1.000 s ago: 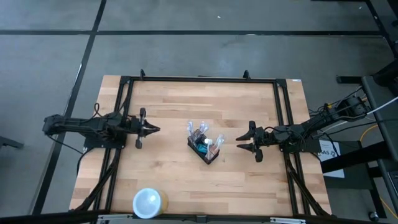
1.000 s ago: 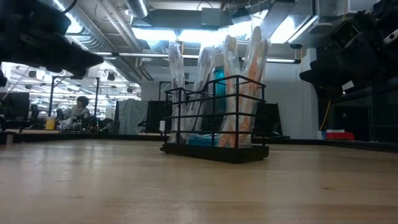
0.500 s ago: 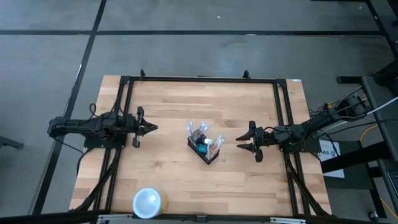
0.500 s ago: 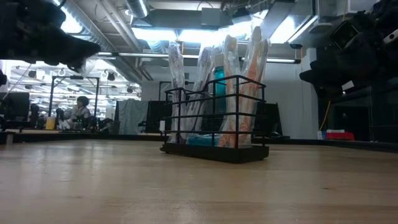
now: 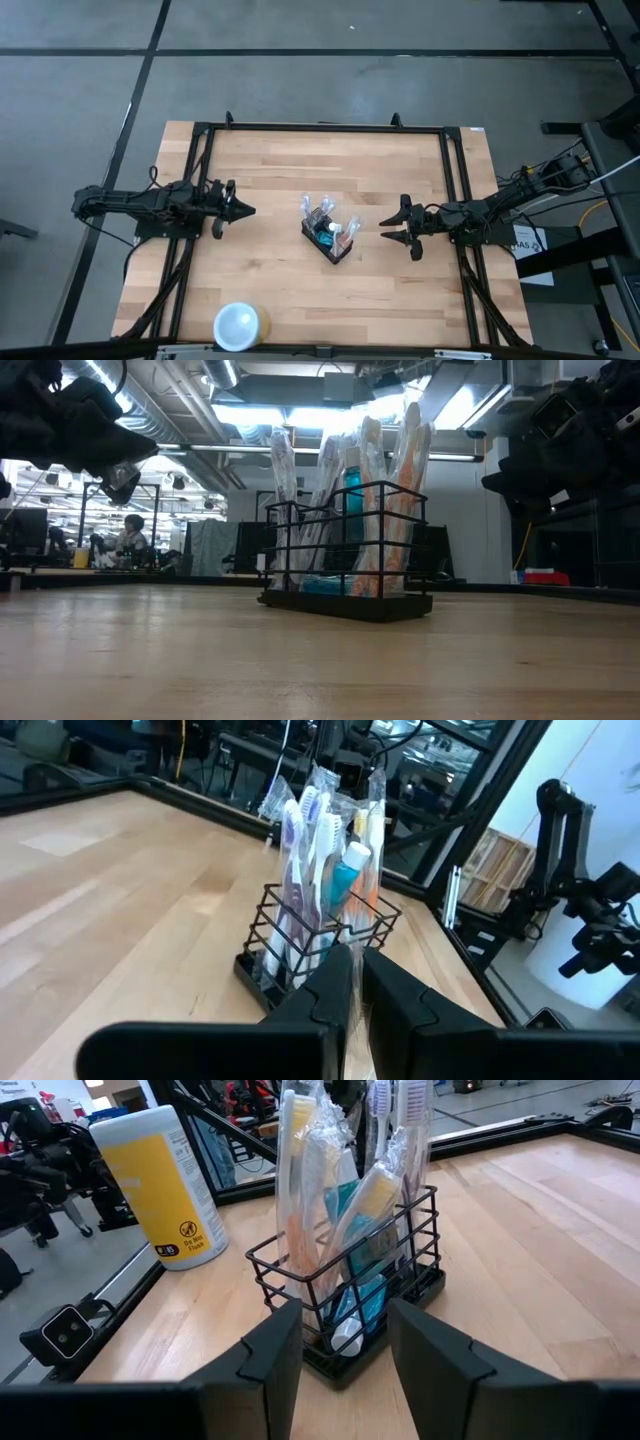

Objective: Pick & Place toothbrushing station
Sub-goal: Return to home position

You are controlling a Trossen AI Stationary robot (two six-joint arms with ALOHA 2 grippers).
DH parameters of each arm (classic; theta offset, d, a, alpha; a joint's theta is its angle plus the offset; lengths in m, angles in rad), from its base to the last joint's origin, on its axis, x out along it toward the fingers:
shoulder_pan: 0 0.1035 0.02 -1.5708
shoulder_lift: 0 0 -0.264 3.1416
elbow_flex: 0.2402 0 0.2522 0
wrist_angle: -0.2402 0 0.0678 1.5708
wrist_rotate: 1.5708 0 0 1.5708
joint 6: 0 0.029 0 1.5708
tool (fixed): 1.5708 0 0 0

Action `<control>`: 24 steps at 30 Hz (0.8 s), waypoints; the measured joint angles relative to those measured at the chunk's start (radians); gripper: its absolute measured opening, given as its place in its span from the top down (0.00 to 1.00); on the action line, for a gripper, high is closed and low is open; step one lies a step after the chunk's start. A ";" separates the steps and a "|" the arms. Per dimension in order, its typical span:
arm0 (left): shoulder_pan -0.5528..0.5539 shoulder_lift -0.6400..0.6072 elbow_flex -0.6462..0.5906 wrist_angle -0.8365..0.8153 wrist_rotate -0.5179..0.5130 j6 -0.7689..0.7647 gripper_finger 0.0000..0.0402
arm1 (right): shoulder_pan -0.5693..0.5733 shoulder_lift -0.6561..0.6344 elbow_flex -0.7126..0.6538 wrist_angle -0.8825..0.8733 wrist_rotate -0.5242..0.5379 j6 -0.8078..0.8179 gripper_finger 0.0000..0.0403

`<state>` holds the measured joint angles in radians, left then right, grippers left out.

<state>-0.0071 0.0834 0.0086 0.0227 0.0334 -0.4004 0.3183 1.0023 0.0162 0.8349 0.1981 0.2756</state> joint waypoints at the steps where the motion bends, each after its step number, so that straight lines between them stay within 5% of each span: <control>1: 0.000 0.000 0.000 0.000 0.000 -0.005 0.95 | 0.000 0.000 0.000 0.000 0.000 0.000 0.62; 13: 0.000 0.000 0.000 0.002 0.001 -0.006 0.95 | 0.000 0.000 0.000 -0.001 0.005 0.005 0.62; 20: 0.000 0.000 0.000 0.003 0.001 -0.006 0.95 | 0.000 0.000 0.000 0.002 -0.210 -0.021 0.62; 24: 0.000 0.000 0.000 0.003 0.001 -0.006 0.95 | 0.000 -0.110 -0.001 -0.010 -0.091 -0.255 0.62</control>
<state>-0.0071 0.0834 0.0086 0.0254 0.0345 -0.4061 0.3181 0.8922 0.0151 0.8249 0.1070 0.0208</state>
